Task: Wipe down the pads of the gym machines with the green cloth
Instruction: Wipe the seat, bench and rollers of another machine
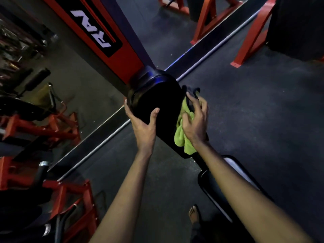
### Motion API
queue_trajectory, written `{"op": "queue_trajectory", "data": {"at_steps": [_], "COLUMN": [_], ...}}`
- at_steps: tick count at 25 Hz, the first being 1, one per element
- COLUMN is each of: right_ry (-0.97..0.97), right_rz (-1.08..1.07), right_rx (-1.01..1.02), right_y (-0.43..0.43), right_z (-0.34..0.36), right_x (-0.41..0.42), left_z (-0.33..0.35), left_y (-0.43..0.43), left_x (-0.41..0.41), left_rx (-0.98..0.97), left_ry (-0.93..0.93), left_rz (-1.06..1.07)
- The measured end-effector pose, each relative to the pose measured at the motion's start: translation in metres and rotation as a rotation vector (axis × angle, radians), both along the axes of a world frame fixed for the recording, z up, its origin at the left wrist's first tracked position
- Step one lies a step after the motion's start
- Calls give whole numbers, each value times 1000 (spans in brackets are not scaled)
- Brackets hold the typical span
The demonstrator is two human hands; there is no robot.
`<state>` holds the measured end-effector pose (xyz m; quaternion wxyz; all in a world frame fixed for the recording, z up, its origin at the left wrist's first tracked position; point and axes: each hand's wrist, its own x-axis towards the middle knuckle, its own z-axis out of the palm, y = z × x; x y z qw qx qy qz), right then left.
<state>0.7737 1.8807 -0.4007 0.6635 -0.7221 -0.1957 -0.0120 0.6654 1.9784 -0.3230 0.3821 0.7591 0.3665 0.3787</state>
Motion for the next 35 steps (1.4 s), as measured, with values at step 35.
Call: {"op": "queue_trajectory", "data": {"at_steps": [35], "right_ry": [699], "right_rz": [-54], "right_rx": [-194], "right_y": [-32], "right_z": [-170], "right_x": [-30], "left_z": [-36], "left_y": [-8], "left_x": [11], "left_rx": [180], "left_ry": [11], "left_rz": [142]}}
